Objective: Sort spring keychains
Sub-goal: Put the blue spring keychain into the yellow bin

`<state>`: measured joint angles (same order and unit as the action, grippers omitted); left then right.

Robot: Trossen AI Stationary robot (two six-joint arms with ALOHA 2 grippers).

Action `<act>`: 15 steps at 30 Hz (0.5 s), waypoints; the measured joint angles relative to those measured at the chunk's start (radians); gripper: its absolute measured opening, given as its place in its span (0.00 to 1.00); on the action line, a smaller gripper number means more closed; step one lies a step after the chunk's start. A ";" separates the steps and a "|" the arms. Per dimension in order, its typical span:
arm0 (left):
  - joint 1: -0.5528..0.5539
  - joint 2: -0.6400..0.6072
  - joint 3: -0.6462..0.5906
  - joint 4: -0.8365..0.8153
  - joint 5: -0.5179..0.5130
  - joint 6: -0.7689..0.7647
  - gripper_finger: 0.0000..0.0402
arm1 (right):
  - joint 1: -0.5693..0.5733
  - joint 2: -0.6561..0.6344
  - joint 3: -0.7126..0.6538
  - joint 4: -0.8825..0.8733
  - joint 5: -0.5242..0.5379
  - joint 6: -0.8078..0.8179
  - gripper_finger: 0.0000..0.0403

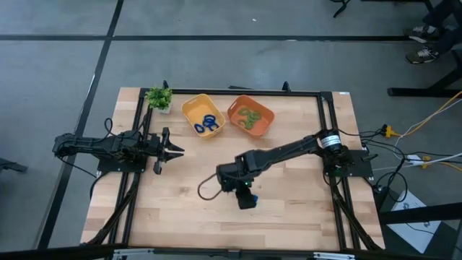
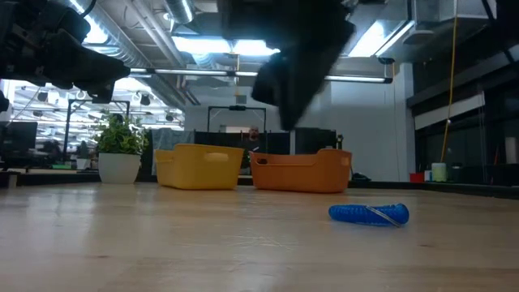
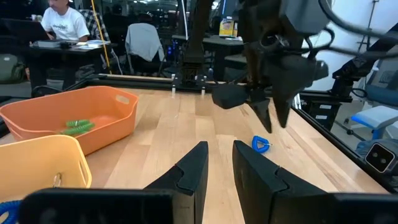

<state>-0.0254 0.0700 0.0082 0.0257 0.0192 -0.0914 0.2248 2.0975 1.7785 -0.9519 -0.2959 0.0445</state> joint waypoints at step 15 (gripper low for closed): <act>0.000 0.000 0.000 0.000 0.000 0.000 0.17 | 0.055 -0.003 -0.254 0.049 0.062 0.031 0.31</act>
<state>-0.0254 0.0700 0.0082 0.0257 0.0193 -0.0914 0.2802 2.0941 1.5247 -0.9032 -0.2344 0.0760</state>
